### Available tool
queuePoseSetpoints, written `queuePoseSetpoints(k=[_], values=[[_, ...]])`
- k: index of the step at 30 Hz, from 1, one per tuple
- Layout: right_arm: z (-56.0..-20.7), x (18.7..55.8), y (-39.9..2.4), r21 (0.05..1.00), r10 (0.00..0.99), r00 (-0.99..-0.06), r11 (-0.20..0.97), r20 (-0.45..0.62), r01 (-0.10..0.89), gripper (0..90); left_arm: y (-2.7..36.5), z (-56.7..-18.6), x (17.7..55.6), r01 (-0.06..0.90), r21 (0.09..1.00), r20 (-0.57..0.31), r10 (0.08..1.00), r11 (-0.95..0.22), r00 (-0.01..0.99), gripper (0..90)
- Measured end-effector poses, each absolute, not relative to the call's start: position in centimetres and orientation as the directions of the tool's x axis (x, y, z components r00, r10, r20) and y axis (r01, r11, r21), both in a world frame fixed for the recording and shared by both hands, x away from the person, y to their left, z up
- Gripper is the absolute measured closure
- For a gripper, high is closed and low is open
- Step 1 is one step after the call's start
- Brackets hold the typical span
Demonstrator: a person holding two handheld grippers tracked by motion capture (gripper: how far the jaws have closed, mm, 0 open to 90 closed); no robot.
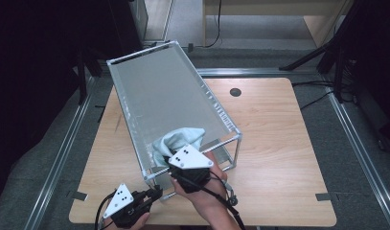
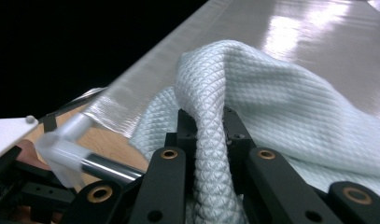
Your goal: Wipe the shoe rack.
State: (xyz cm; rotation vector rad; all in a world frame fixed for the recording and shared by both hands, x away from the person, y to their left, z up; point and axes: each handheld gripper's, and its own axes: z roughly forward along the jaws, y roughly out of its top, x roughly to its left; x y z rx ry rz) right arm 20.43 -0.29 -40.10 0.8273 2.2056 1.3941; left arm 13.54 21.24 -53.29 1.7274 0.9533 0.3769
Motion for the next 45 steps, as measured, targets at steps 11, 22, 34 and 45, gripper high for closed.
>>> queuePoseSetpoints(k=[11, 22, 34, 45], values=[[-39.4, 23.9, -9.0, 0.907, 0.837, -0.546, 0.257, -0.036, 0.335, 80.3, 21.2, -53.3, 13.6, 0.411, 0.905, -0.197, 0.751, -0.107, 0.631, 79.0], [-39.5, 23.2, -8.1, 0.906, 0.857, -0.515, 0.228, -0.013, 0.358, 81.3, 21.0, -53.4, 13.8, 0.416, 0.904, -0.207, 0.744, -0.103, 0.635, 78.9], [-39.1, 20.6, -5.4, 0.899, 0.767, -0.64, 0.31, -0.043, 0.311, 80.6, 20.7, -53.3, 13.7, 0.4, 0.908, -0.173, 0.755, -0.127, 0.632, 79.4], [-39.1, 22.8, -10.6, 0.906, 0.877, -0.479, 0.226, -0.029, 0.358, 80.8, 20.5, -53.4, 14.0, 0.403, 0.907, -0.19, 0.735, -0.122, 0.651, 79.3]])
